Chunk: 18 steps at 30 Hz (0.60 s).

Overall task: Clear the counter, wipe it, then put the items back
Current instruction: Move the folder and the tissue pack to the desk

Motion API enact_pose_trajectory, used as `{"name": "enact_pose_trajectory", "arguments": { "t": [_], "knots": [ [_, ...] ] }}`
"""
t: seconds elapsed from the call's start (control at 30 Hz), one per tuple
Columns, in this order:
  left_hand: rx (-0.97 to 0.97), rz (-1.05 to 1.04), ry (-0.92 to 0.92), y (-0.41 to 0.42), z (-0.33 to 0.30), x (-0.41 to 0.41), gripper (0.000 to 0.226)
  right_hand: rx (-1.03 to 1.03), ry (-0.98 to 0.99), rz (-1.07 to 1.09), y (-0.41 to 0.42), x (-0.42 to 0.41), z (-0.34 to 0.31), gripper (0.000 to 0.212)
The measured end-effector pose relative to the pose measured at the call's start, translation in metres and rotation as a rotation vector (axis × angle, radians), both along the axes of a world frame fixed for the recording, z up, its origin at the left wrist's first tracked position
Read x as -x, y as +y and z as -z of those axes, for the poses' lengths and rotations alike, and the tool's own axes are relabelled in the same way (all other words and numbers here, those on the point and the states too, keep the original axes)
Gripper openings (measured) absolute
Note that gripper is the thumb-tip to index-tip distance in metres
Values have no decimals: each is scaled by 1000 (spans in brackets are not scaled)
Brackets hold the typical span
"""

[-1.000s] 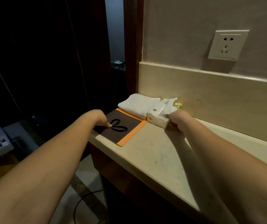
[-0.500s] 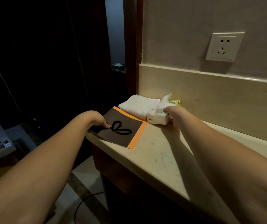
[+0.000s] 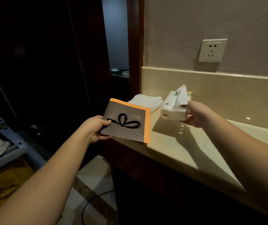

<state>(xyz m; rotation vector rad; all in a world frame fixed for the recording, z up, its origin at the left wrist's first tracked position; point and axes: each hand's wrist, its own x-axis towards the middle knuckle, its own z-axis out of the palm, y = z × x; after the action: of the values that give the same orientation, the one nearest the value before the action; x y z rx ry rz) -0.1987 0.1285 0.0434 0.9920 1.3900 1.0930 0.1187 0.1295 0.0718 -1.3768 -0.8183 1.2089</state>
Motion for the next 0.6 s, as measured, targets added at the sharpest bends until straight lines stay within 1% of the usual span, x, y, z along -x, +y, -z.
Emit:
{"name": "enact_pose_trajectory", "arguments": {
  "t": [0.03, 0.17, 0.3, 0.4, 0.47, 0.53, 0.6],
  "knots": [
    [-17, 5, -41, -14, -1, 3, 22, -26, 8, -5, -16, 1, -2, 22],
    [-67, 38, -166, -68, 1, 6, 24, -106, 25, 16, -93, 10, -6, 13],
    [-107, 129, -215, -118, 11, -7, 15, -189, 106, -7, -171, 7, 8, 32],
    [-111, 204, -232, -151, 20, -24, 13, -263, 192, 9, -232, -2, 25, 37],
    [-97, 259, -267, -170, 25, -37, 14, -288, 212, 76, -272, -8, 41, 40],
    [-67, 322, -282, -186, 29, -53, 16, -269, 191, 150, -307, -18, 61, 51],
    [-17, 388, -302, -200, 33, -70, 18, -284, 215, 226, -344, -22, 76, 50]
  ]
}}
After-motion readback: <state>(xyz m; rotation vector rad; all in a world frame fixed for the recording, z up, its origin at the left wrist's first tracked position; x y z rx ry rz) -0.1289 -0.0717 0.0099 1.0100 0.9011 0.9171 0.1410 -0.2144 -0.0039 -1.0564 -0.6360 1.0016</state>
